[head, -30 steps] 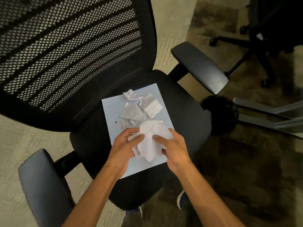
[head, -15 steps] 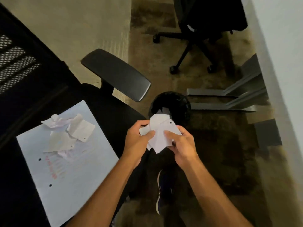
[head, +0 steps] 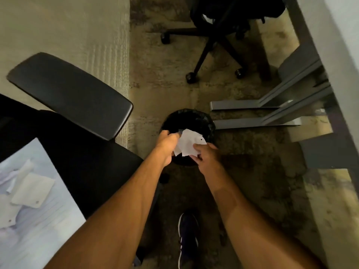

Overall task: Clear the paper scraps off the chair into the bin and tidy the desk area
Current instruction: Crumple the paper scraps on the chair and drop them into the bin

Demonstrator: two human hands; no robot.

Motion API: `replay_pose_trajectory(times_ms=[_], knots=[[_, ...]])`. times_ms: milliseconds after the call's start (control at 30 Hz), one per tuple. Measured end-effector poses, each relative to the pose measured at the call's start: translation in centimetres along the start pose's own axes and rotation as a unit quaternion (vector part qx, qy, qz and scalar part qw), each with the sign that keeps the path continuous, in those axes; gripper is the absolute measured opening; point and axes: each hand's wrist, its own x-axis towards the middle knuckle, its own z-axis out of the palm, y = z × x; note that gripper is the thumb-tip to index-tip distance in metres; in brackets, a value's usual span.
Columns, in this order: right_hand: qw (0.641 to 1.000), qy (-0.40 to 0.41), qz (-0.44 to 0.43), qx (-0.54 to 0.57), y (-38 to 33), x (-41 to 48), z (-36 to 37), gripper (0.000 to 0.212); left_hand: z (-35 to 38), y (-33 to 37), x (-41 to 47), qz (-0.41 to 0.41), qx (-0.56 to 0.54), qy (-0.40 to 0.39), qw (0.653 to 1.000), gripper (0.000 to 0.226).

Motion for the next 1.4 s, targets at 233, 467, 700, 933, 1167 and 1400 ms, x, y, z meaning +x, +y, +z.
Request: replay_pose_trajectory(times_ms=[233,467,700,933,1167,1400], knots=[[0.999,0.003,0.035,-0.011,0.8,5.6,0.6,0.049,-0.3,-0.7,2.0,0.006,0.036,-0.006,0.999,0.060],[0.994,0.010,-0.086,-0.067,2.4,-3.8,0.5,0.037,-2.5,-0.4,-5.3,0.072,0.030,0.014,0.997,0.048],[0.963,-0.104,-0.218,-0.118,4.1,-19.5,4.2,0.015,-10.5,0.3,-15.4,0.179,-0.035,0.087,0.979,0.031],[0.939,-0.187,-0.212,-0.194,8.3,-26.6,9.8,0.013,-19.2,-1.8,-22.4,0.160,-0.052,0.212,0.963,0.027],[0.860,-0.224,-0.239,-0.392,12.7,-28.3,14.7,0.040,-26.6,-5.9,-25.8,0.100,-0.133,0.353,0.921,0.024],[0.631,-0.242,-0.373,-0.635,12.7,-27.2,21.1,0.085,-31.4,-9.7,-25.5,-0.102,-0.373,0.331,0.861,0.070]])
